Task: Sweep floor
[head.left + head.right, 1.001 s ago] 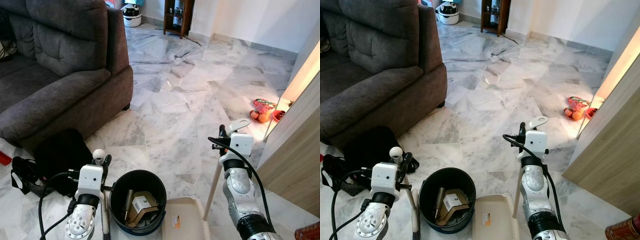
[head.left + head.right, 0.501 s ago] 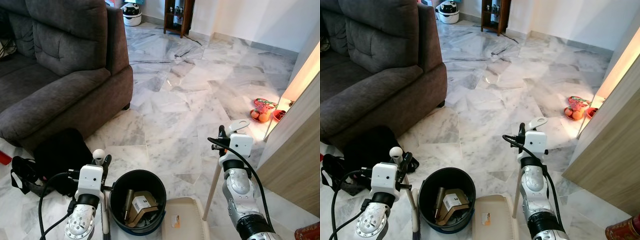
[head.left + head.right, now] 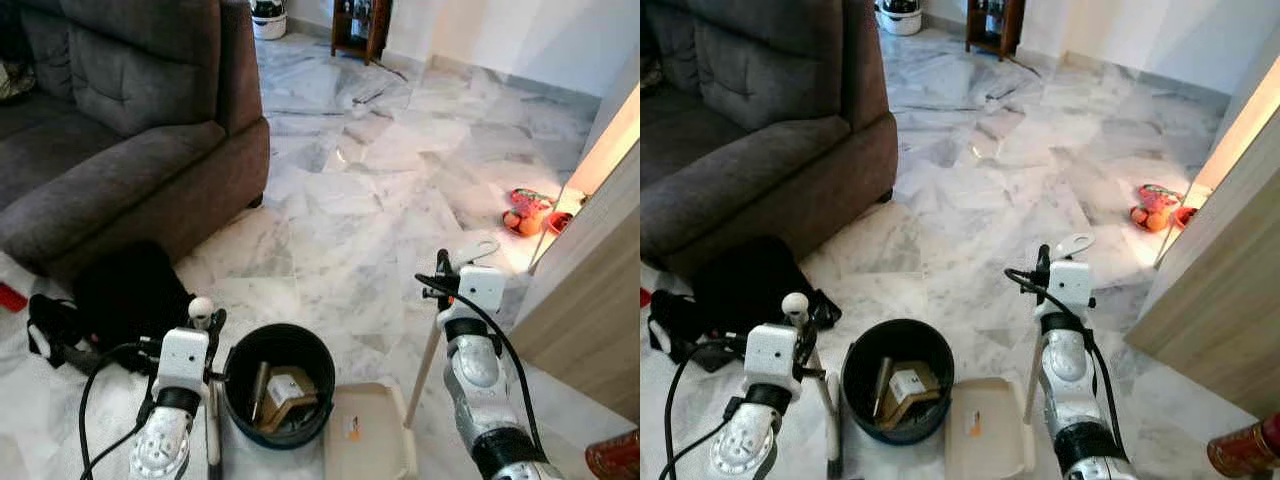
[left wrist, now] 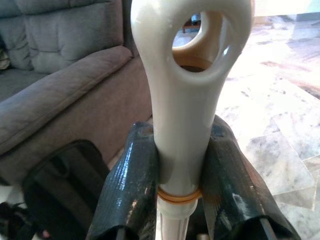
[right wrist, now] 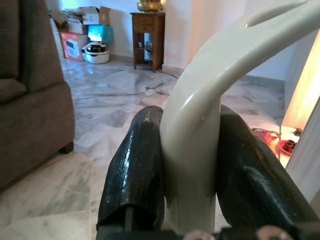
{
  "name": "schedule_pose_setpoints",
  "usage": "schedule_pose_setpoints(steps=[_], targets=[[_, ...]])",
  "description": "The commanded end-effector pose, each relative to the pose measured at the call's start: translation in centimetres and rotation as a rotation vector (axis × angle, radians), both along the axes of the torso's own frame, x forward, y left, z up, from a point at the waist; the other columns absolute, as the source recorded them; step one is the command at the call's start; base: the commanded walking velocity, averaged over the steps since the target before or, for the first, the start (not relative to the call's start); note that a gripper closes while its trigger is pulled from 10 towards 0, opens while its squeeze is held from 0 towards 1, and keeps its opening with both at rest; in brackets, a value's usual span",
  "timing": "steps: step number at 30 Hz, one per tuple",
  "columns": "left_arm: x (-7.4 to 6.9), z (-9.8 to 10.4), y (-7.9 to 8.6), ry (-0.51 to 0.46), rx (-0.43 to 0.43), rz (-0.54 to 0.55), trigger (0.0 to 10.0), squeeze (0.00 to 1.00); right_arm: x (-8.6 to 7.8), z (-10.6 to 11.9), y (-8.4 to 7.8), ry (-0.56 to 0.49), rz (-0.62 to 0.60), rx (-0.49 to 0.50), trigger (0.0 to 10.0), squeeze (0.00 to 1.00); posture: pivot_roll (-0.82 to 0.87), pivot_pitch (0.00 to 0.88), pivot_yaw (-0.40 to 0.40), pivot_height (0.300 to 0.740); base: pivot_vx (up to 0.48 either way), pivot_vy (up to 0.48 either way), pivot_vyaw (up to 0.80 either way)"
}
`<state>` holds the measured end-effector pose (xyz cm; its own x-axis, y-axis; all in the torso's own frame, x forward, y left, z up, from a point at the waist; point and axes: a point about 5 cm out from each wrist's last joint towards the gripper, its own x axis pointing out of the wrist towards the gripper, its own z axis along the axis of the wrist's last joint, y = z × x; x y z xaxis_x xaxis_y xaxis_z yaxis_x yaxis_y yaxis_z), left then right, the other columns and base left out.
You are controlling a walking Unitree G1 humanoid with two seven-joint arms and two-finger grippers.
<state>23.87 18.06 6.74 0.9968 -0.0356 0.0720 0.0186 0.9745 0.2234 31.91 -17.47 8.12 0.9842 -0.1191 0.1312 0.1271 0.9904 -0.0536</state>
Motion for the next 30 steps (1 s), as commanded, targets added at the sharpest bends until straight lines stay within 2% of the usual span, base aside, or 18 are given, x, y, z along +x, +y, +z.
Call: schedule_pose_setpoints(steps=[1, 25, 30], targets=[[0.0, 0.81, -0.07, -0.045, 0.017, -0.013, 10.0, 0.0, 0.39, 0.66, 0.22, -0.031, 0.001, 0.026, 10.0, 0.0, 0.18, 0.04, 0.001, 0.74, -0.296, 0.0, 0.0], [0.06, 0.78, -0.23, -0.046, 0.016, -0.014, 10.0, 0.0, 0.39, 0.79, 0.06, -0.045, -0.006, 0.024, 10.0, 0.0, 0.16, 0.04, -0.004, 0.74, -0.294, 0.0, 0.0], [0.08, 0.69, -0.21, -0.04, 0.018, -0.009, 10.0, 0.0, 0.36, 0.75, 0.0, -0.043, -0.006, 0.025, 10.0, 0.0, 0.16, 0.038, -0.005, 0.74, 0.0, 0.0, 0.0]])
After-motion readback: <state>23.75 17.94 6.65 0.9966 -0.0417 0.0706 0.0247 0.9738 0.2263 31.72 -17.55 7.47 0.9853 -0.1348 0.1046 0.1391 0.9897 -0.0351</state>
